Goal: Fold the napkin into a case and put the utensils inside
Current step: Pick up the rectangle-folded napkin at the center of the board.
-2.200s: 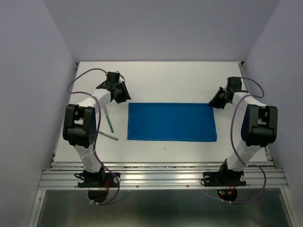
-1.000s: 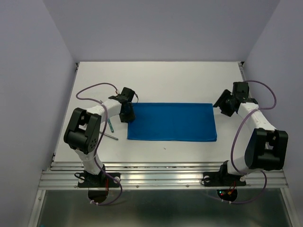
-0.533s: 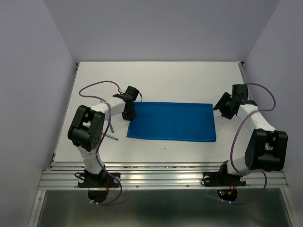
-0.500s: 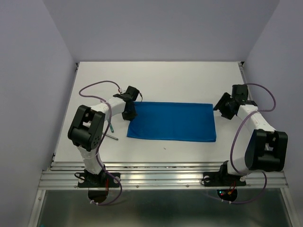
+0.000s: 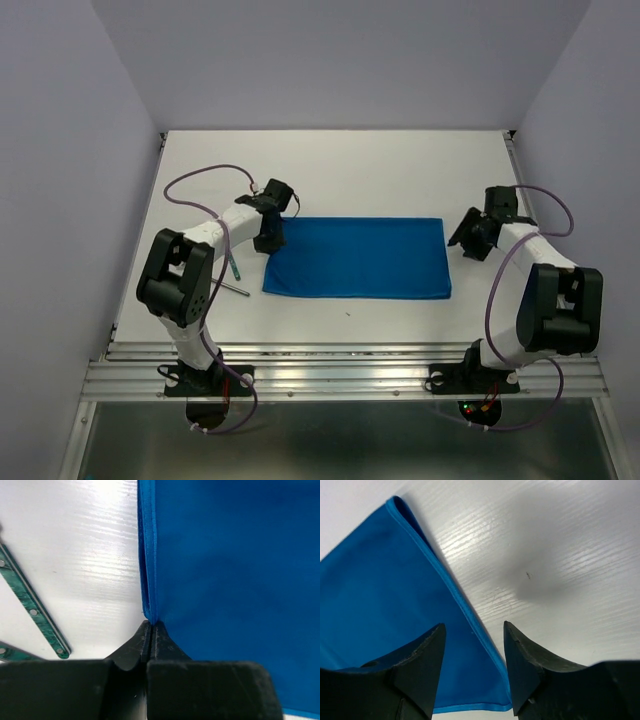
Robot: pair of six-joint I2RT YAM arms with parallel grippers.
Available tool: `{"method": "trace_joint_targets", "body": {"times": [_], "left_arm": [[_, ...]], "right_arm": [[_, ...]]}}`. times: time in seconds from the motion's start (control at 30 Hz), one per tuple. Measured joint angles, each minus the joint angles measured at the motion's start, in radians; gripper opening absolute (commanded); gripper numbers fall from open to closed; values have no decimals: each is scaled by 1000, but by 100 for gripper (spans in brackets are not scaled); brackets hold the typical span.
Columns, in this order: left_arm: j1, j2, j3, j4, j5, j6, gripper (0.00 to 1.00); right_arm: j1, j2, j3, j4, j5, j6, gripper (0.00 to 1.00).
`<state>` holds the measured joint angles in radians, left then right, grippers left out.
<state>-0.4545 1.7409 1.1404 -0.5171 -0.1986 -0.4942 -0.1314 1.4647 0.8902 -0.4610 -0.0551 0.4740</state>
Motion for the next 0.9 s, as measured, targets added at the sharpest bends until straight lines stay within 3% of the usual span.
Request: {"method": "trace_joint_targets", "body": {"times": [0.3,0.4,0.67,0.9], "left_arm": [[0,-53,89,-29,41,46,0],[0,-56,106,-40,53,48,0],[-37,-57,198,-88,75,49,0],[-142,-57,348,-110,106,38,0]], "right_arm": [[2,23,-88,58,-129,-8,48],[7,46,-89,77,-162,-11,43],[29,78,-113,141,-185,-6,15],[90,82,-137,209,-181,32,9]]}}
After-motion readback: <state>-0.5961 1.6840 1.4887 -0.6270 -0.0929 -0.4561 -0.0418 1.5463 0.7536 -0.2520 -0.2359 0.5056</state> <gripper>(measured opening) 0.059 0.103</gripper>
